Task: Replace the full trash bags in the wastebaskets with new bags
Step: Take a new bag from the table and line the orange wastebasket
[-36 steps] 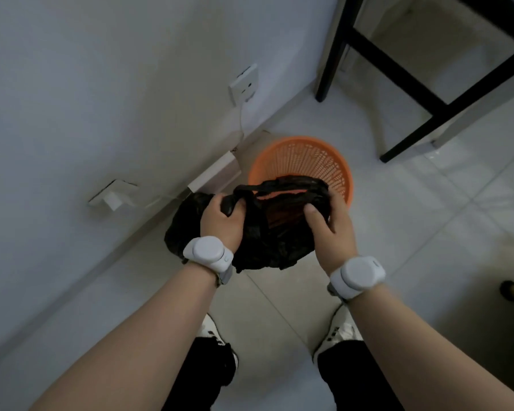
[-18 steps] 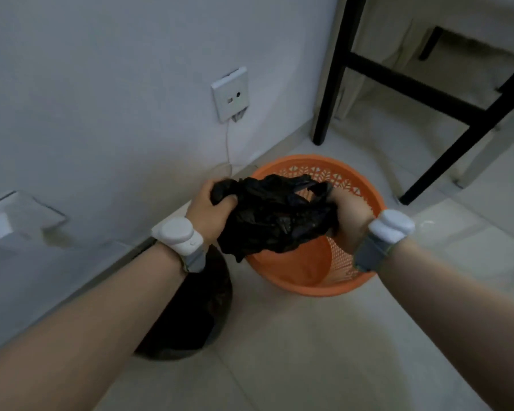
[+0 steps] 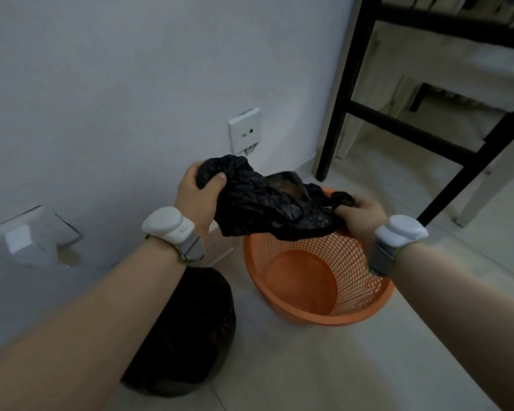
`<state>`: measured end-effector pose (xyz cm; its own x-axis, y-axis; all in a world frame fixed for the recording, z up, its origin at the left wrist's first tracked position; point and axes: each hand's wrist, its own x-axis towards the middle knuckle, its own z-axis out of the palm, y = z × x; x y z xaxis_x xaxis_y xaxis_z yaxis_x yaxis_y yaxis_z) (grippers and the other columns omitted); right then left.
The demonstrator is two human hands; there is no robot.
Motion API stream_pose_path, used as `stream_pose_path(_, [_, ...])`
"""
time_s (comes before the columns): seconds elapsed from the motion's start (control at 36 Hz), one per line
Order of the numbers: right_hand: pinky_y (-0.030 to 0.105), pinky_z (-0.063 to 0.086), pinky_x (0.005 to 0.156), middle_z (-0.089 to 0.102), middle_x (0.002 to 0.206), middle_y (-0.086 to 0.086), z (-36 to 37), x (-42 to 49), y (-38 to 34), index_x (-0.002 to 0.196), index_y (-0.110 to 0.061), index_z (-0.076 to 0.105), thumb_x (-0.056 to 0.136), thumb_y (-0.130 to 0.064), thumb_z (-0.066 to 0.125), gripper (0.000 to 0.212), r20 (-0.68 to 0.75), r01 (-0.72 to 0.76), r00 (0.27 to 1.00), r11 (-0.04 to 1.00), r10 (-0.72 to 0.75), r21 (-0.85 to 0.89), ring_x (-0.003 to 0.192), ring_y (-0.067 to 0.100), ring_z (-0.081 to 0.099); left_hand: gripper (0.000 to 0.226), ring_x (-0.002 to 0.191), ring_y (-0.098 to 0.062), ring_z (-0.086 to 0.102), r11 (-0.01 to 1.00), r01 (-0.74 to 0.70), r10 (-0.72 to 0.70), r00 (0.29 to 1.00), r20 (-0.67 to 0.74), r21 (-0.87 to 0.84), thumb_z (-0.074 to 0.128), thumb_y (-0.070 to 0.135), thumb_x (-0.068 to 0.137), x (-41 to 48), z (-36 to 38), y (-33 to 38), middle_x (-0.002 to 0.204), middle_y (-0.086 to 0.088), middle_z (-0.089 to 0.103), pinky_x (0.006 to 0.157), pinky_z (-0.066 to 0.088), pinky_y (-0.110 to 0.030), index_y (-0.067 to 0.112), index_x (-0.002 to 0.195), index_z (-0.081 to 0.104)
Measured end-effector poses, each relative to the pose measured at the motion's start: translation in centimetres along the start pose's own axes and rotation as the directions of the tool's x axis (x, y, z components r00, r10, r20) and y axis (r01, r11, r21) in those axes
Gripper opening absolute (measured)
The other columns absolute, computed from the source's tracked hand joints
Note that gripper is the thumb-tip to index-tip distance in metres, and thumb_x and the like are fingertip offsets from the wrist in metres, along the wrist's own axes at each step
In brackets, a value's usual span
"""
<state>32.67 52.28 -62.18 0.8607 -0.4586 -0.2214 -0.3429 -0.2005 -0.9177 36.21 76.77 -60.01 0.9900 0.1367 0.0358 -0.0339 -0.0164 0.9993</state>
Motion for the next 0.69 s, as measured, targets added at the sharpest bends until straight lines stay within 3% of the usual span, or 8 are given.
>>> stream_pose_path(0.08, [0.01, 0.047, 0.056, 0.061, 0.092, 0.008, 1.1, 0.1, -0.9, 0.1, -0.013, 0.063, 0.078, 0.001, 0.056, 0.027, 0.014, 0.087, 0.996, 0.995, -0.087, 0.055, 0.082, 0.022, 0.059, 0.018, 0.092, -0.021, 0.063, 0.999, -0.017, 0.016, 1.0, -0.006, -0.035, 0.063, 0.027, 0.073, 0.3, 0.0, 0.7, 0.094, 0.002, 0.064, 0.09, 0.052, -0.043, 0.03, 0.09, 0.059])
stream_pose_path(0.17, [0.028, 0.048, 0.089, 0.059, 0.119, 0.001, 1.5, -0.6, -1.5, 0.119, -0.028, 0.055, 0.072, -0.031, 0.061, 0.048, 0.296, 0.144, 0.937, 0.977, -0.186, 0.158, 0.106, 0.017, 0.059, 0.015, 0.092, -0.021, 0.062, 0.998, -0.018, 0.02, 0.999, 0.032, -0.066, 0.065, 0.019, 0.08, 0.1, 0.7, 0.3, 0.094, 0.001, 0.064, 0.089, 0.052, -0.039, 0.028, 0.091, 0.058])
stream_pose_path(0.25, [0.031, 0.041, 0.101, 0.053, 0.131, -0.003, 2.2, -1.7, -2.0, 0.13, -0.033, 0.046, 0.061, -0.062, 0.072, 0.079, 0.464, 0.243, 0.852, 0.968, -0.241, 0.057, 0.118, 0.012, 0.053, 0.018, 0.088, -0.016, 0.062, 0.992, 0.014, -0.006, 0.998, 0.064, -0.125, 0.061, 0.009, 0.087, -0.5, 1.6, -0.1, 0.093, 0.001, 0.063, 0.085, 0.053, -0.034, 0.025, 0.093, 0.057])
stream_pose_path(0.31, [0.025, 0.04, 0.097, 0.057, 0.125, -0.008, 2.6, -2.2, -2.2, 0.13, -0.028, 0.047, 0.063, -0.053, 0.078, 0.078, 0.531, 0.31, 0.813, 0.95, -0.24, -0.045, 0.115, 0.008, 0.055, 0.017, 0.09, -0.018, 0.062, 0.983, 0.034, -0.022, 0.997, 0.074, -0.178, 0.062, 0.009, 0.087, -0.7, 2.2, 0.0, 0.096, -0.001, 0.063, 0.085, 0.053, -0.034, 0.023, 0.095, 0.057])
stream_pose_path(0.36, [0.019, 0.039, 0.088, 0.062, 0.112, -0.008, 2.7, -2.3, -2.3, 0.121, -0.019, 0.056, 0.076, -0.029, 0.076, 0.051, 0.554, 0.393, 0.799, 0.9, -0.232, -0.19, 0.107, 0.012, 0.059, 0.016, 0.089, -0.019, 0.061, 0.968, 0.072, -0.059, 0.996, 0.063, -0.242, 0.062, 0.009, 0.087, -0.6, 2.6, 0.2, 0.095, -0.001, 0.062, 0.084, 0.054, -0.034, 0.022, 0.094, 0.056])
stream_pose_path(0.5, [0.036, 0.051, 0.082, 0.067, 0.089, 0.006, 1.8, -0.9, -2.1, 0.097, -0.008, 0.067, 0.088, -0.009, 0.059, 0.013, 0.25, 0.339, 0.927, 0.911, -0.281, -0.236, 0.088, 0.024, 0.064, 0.022, 0.087, -0.023, 0.061, 0.96, 0.061, -0.076, 0.996, -0.044, -0.275, 0.068, 0.01, 0.077, 0.2, 2.1, -0.5, 0.092, -0.003, 0.062, 0.079, 0.055, -0.032, 0.021, 0.093, 0.057])
stream_pose_path(0.64, [0.002, 0.036, 0.05, 0.061, 0.083, -0.003, 0.5, -0.5, -2.7, 0.096, -0.013, 0.065, 0.09, -0.005, 0.053, 0.015, 0.092, 0.41, 0.912, 0.898, -0.4, -0.16, 0.076, 0.011, 0.055, 0.039, 0.104, -0.03, 0.06, 0.964, 0.07, -0.082, 0.996, -0.036, -0.257, 0.075, 0.022, 0.063, 0.3, 1.7, -0.8, 0.106, -0.006, 0.06, 0.09, 0.052, -0.045, 0.027, 0.097, 0.056])
stream_pose_path(0.69, [0.002, 0.037, 0.049, 0.06, 0.079, -0.004, 0.3, -0.5, -3.1, 0.094, -0.014, 0.063, 0.091, -0.005, 0.052, 0.015, 0.045, 0.376, 0.926, 0.923, -0.374, -0.078, 0.073, 0.01, 0.054, 0.043, 0.103, -0.025, 0.061, 0.985, 0.029, -0.031, 0.999, -0.011, -0.169, 0.074, 0.032, 0.057, 0.3, 1.7, -0.7, 0.107, -0.002, 0.06, 0.089, 0.052, -0.041, 0.032, 0.097, 0.058])
